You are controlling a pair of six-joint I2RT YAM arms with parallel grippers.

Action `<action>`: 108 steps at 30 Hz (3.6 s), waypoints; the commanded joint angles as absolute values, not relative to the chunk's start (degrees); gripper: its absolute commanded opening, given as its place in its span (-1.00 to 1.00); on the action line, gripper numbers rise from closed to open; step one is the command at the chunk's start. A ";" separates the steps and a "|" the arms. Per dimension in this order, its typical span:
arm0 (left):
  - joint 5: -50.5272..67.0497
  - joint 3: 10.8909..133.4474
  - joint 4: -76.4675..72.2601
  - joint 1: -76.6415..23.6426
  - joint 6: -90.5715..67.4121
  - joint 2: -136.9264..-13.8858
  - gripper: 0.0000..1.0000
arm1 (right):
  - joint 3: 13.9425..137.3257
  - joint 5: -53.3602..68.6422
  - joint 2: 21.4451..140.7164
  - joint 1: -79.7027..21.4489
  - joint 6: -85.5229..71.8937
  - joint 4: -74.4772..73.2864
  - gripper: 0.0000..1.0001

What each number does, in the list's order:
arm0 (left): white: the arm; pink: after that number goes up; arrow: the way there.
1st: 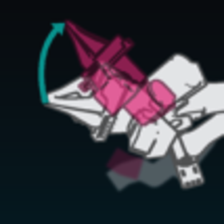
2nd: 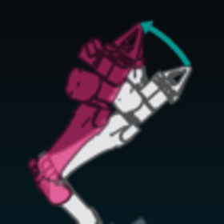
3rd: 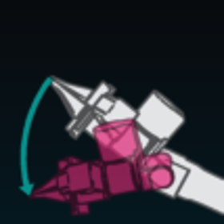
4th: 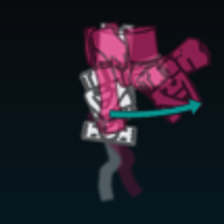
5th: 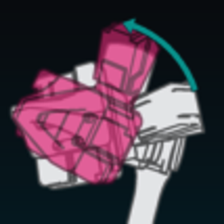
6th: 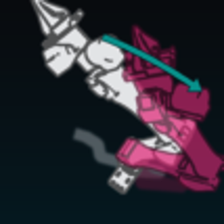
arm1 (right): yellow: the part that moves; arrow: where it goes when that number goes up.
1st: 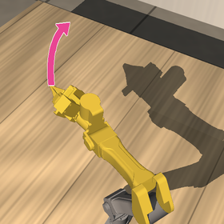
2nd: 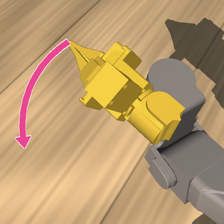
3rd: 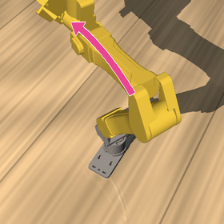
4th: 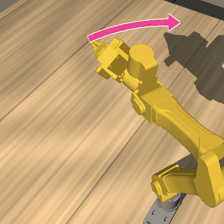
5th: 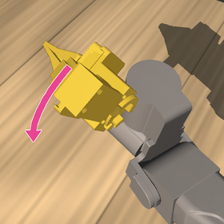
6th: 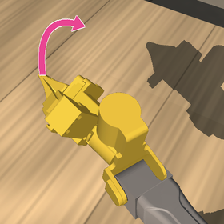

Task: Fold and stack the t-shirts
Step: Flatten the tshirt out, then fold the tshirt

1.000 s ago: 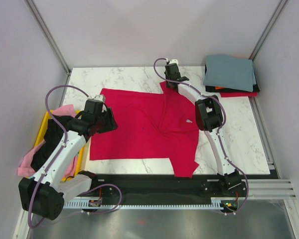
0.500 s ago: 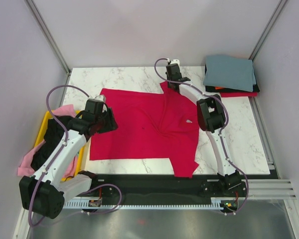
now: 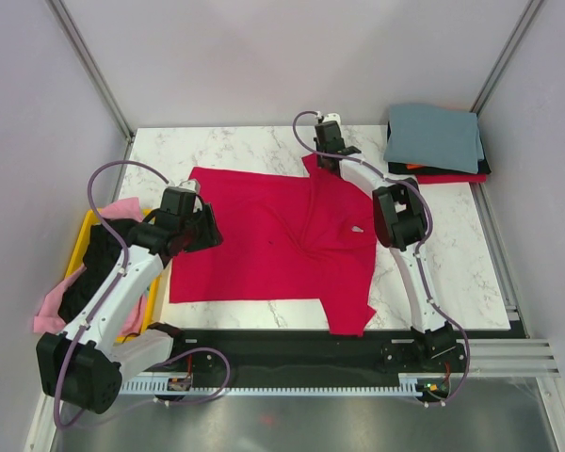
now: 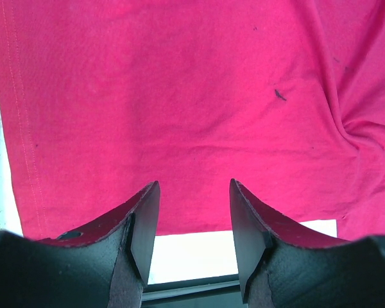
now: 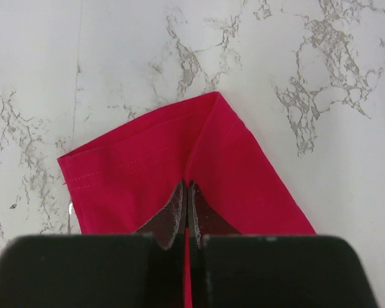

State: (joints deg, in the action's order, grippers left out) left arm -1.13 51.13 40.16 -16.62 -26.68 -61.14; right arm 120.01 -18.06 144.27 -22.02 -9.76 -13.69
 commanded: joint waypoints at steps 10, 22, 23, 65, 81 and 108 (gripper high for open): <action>-0.70 51.15 38.58 -16.96 -24.08 -61.79 0.11 | 124.53 -30.12 140.08 -18.55 6.94 -0.44 -1.00; -0.88 51.15 38.67 -17.58 -23.99 -62.93 0.11 | 138.08 -31.38 149.25 -14.94 8.09 3.62 0.96; -1.05 51.15 38.67 -17.67 -23.99 -62.93 0.11 | 136.68 -29.90 147.50 -15.12 7.30 2.56 0.96; -2.37 126.98 48.34 -4.40 -25.67 -144.47 0.13 | 116.53 1.41 145.35 -9.85 -24.17 -22.67 0.96; 3.69 140.90 45.97 -4.74 -19.78 -135.37 0.28 | 117.36 10.63 133.09 -9.40 -21.80 -17.50 0.96; 11.78 55.47 42.28 -10.20 -20.83 -56.87 0.23 | 24.35 -4.05 53.60 -14.68 -48.07 -26.99 0.22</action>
